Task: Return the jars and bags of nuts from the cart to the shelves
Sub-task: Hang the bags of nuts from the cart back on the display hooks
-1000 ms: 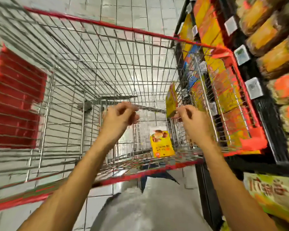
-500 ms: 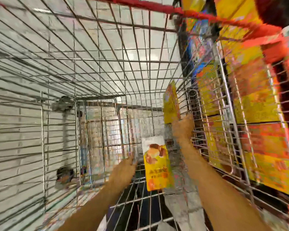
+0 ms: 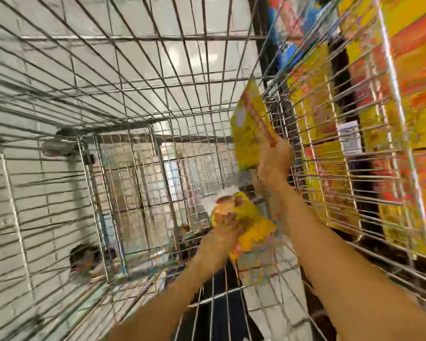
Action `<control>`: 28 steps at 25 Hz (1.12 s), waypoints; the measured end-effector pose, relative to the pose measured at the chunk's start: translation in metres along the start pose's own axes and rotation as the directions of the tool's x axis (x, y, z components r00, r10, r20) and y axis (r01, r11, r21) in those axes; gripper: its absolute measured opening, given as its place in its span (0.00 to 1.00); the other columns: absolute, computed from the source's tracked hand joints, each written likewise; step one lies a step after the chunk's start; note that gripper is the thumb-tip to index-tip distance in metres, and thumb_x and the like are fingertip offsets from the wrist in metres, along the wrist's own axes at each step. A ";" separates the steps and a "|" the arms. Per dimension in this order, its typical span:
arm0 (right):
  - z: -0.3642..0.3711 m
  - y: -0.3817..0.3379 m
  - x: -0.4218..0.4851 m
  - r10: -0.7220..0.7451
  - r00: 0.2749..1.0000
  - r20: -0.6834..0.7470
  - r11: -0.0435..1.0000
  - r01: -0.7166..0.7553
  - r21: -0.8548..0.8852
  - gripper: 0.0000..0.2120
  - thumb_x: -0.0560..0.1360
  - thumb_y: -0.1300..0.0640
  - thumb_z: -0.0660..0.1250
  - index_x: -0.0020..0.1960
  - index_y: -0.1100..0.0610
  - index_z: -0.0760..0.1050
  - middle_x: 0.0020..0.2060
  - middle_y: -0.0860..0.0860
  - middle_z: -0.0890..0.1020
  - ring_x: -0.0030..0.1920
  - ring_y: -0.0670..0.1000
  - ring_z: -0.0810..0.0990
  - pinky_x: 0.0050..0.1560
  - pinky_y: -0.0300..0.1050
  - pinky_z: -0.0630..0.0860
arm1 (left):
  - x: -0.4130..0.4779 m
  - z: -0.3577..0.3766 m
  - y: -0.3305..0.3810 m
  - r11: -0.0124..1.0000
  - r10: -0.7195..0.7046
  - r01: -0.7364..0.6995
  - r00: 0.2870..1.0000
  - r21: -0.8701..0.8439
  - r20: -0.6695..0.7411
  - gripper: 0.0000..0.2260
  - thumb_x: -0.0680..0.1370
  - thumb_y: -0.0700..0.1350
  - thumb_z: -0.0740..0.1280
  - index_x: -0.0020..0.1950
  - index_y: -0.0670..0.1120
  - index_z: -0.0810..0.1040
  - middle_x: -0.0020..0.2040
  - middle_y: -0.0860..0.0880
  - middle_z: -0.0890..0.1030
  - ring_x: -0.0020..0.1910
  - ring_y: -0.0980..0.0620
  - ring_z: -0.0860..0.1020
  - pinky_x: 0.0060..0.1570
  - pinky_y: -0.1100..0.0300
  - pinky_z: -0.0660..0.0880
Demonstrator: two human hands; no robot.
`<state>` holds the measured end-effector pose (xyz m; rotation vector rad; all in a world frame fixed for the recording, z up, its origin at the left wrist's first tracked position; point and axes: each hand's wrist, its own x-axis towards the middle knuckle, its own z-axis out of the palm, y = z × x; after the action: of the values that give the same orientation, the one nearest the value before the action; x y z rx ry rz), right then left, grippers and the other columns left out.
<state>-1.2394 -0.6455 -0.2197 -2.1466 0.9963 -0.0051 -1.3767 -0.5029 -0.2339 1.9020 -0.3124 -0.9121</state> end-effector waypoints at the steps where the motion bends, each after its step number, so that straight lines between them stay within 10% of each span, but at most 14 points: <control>1: -0.011 -0.009 -0.004 -0.014 1.000 0.005 0.999 0.014 -0.047 0.14 0.77 0.55 0.64 0.45 0.66 0.80 0.33 0.60 0.77 0.35 0.53 0.69 0.32 0.42 0.57 | -0.002 -0.016 0.012 0.980 -0.183 0.167 0.969 -0.107 -0.167 0.11 0.81 0.40 0.58 0.61 0.41 0.77 0.52 0.48 0.80 0.46 0.55 0.78 0.47 0.68 0.75; 3: -0.038 -0.033 -0.017 -0.027 0.995 0.095 0.998 0.032 -0.052 0.12 0.76 0.55 0.66 0.47 0.64 0.80 0.38 0.61 0.81 0.35 0.53 0.71 0.30 0.42 0.58 | -0.009 -0.058 0.026 0.890 -0.432 0.368 0.867 -0.268 -0.246 0.12 0.82 0.47 0.57 0.53 0.42 0.77 0.43 0.44 0.79 0.37 0.49 0.77 0.39 0.59 0.75; 8: -0.130 -0.102 -0.077 -0.206 0.901 0.381 0.959 0.264 -0.106 0.06 0.74 0.59 0.68 0.42 0.62 0.79 0.35 0.59 0.76 0.38 0.54 0.72 0.35 0.46 0.63 | -0.068 -0.160 0.100 0.907 -0.311 0.113 0.829 -0.406 -0.465 0.05 0.77 0.44 0.67 0.42 0.52 0.78 0.41 0.51 0.81 0.40 0.54 0.77 0.41 0.66 0.74; 13: -0.244 -0.147 -0.170 -0.293 0.953 -0.072 0.907 0.301 0.295 0.02 0.70 0.56 0.72 0.41 0.54 0.81 0.35 0.58 0.82 0.36 0.50 0.75 0.40 0.46 0.73 | -0.136 -0.221 0.202 0.946 0.015 -0.203 0.806 -0.253 -0.592 0.06 0.72 0.40 0.72 0.37 0.50 0.78 0.31 0.55 0.79 0.32 0.59 0.76 0.37 0.66 0.73; 18: -0.324 -0.158 -0.253 -0.016 0.903 -0.429 0.498 0.379 0.780 0.03 0.65 0.50 0.71 0.36 0.42 0.82 0.33 0.41 0.83 0.41 0.47 0.80 0.49 0.50 0.77 | -0.179 -0.222 0.315 0.790 0.323 -0.567 0.708 -0.233 -0.628 0.06 0.72 0.40 0.71 0.39 0.51 0.81 0.31 0.63 0.82 0.31 0.69 0.78 0.30 0.75 0.72; 28: -0.491 -0.051 -0.379 0.040 0.387 -0.921 0.658 0.683 0.316 0.07 0.72 0.44 0.62 0.37 0.42 0.76 0.32 0.27 0.78 0.36 0.29 0.74 0.43 0.27 0.69 | -0.236 -0.044 0.464 0.620 0.694 -0.748 0.664 -0.238 -0.279 0.06 0.74 0.42 0.70 0.38 0.50 0.79 0.30 0.63 0.81 0.31 0.68 0.78 0.32 0.72 0.73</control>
<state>-1.6167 -0.6868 0.2739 -1.4830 0.7825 -1.6551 -1.4321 -0.5726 0.2804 1.3160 -0.7215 -0.2217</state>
